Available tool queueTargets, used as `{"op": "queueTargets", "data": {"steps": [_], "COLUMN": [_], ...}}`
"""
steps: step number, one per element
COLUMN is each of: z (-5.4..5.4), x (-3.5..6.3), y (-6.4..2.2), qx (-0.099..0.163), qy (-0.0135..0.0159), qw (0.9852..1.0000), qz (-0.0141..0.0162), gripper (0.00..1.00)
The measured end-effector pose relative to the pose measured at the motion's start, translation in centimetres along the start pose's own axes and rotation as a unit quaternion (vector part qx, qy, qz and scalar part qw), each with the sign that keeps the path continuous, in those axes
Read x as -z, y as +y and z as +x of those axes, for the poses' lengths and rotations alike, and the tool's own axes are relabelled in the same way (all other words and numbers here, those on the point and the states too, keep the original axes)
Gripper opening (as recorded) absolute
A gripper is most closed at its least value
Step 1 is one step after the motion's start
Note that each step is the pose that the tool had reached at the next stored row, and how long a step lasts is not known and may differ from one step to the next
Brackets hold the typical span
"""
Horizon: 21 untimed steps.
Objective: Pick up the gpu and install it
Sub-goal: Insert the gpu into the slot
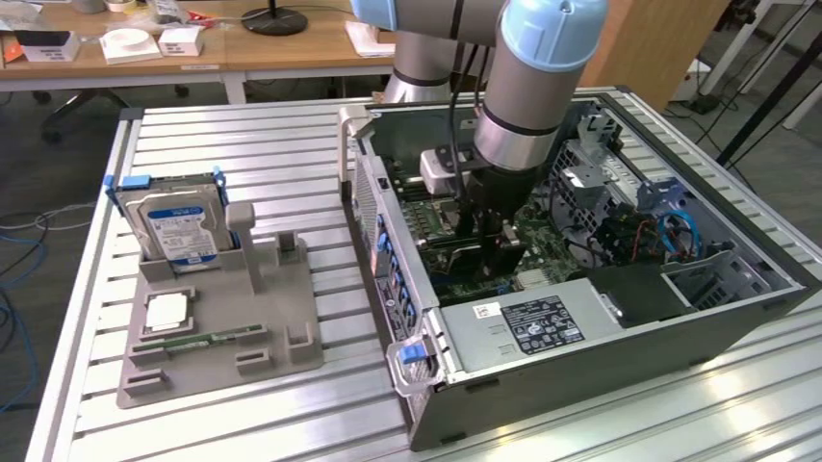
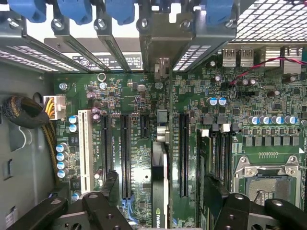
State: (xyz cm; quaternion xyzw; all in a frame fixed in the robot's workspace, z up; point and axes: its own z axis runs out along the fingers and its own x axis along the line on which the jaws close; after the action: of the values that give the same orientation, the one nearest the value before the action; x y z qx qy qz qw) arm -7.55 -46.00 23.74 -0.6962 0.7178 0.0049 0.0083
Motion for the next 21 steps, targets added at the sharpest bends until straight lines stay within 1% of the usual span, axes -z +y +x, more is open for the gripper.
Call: {"op": "queueTargets", "data": {"steps": [4, 8, 17, 18, 21], "z": [0.0, 0.0, -0.1, -0.1, -0.1], "x": [0.66, 1.63, 3.44, 3.59, 3.62], "y": [0.00, -0.01, 0.05, 0.06, 0.06], "qx": [0.000, 0.000, 0.000, 0.000, 0.000], "qy": [-0.0001, -0.0001, -0.0001, -0.0001, -0.0002], "qw": [1.0000, 1.0000, 1.0000, 1.0000, 1.0000], "qz": [0.0001, 0.0000, 0.0003, 0.0003, 0.0004], "gripper": [0.80, 0.80, 0.80, 0.80, 0.80]}}
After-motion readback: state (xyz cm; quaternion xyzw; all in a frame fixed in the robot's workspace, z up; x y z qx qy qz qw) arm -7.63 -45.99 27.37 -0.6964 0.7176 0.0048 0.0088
